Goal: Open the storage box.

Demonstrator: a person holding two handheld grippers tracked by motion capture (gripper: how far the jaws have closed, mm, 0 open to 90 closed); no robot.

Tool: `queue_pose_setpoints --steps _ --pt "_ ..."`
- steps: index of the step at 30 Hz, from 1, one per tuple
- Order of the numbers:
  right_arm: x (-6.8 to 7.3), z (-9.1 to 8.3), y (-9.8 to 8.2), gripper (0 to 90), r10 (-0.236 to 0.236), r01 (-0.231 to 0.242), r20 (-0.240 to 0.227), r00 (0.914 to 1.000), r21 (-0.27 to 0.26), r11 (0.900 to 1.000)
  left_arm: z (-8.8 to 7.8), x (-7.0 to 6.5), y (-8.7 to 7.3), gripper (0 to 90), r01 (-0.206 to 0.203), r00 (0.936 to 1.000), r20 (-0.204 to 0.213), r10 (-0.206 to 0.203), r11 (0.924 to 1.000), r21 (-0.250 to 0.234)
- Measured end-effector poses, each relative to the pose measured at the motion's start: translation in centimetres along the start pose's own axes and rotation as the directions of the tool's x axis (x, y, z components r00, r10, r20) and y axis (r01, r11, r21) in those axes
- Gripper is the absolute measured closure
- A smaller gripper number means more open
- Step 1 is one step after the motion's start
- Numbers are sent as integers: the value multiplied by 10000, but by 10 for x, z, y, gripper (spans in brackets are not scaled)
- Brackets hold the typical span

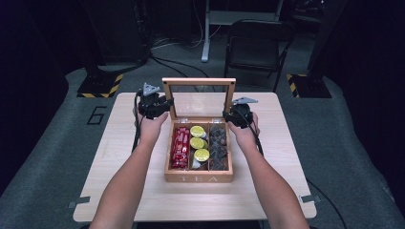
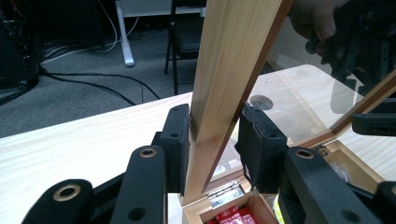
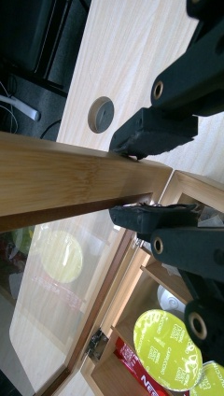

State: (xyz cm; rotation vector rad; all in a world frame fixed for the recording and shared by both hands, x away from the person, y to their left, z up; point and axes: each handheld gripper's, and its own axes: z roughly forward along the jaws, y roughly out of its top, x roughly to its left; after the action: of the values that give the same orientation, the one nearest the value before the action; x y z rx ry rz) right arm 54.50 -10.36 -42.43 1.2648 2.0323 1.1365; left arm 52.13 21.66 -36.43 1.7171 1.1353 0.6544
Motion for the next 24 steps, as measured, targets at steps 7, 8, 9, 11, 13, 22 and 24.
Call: queue_pose_setpoints --steps 7,8,9,11,13,22,24 --pt "0 0 0 642 -33 33 -12 10000 13 10000 0 0 0 638 -28 10000 6 28 10000 17" --pt "0 0 0 642 -8 8 -37 10000 23 10000 -1 0 0 638 -17 10000 3 17 10000 16" --pt "0 0 0 642 -6 6 -37 10000 9 10000 -1 0 0 639 -4 10000 5 4 10000 21" --pt "-1 0 0 643 -18 18 -12 10000 6 10000 -1 0 0 634 -5 10000 6 4 10000 39" --pt "-1 1 0 643 39 -39 -45 10000 -1 10000 -1 0 0 622 -3 10000 17 3 10000 -7" --pt "-1 1 1 643 174 -174 -18 9998 78 9998 -1 -1 -5 548 15 10000 30 -15 10000 25" --pt "-1 1 2 643 71 -71 -18 10000 78 9999 -1 -1 -5 539 35 10000 63 -35 10000 27"
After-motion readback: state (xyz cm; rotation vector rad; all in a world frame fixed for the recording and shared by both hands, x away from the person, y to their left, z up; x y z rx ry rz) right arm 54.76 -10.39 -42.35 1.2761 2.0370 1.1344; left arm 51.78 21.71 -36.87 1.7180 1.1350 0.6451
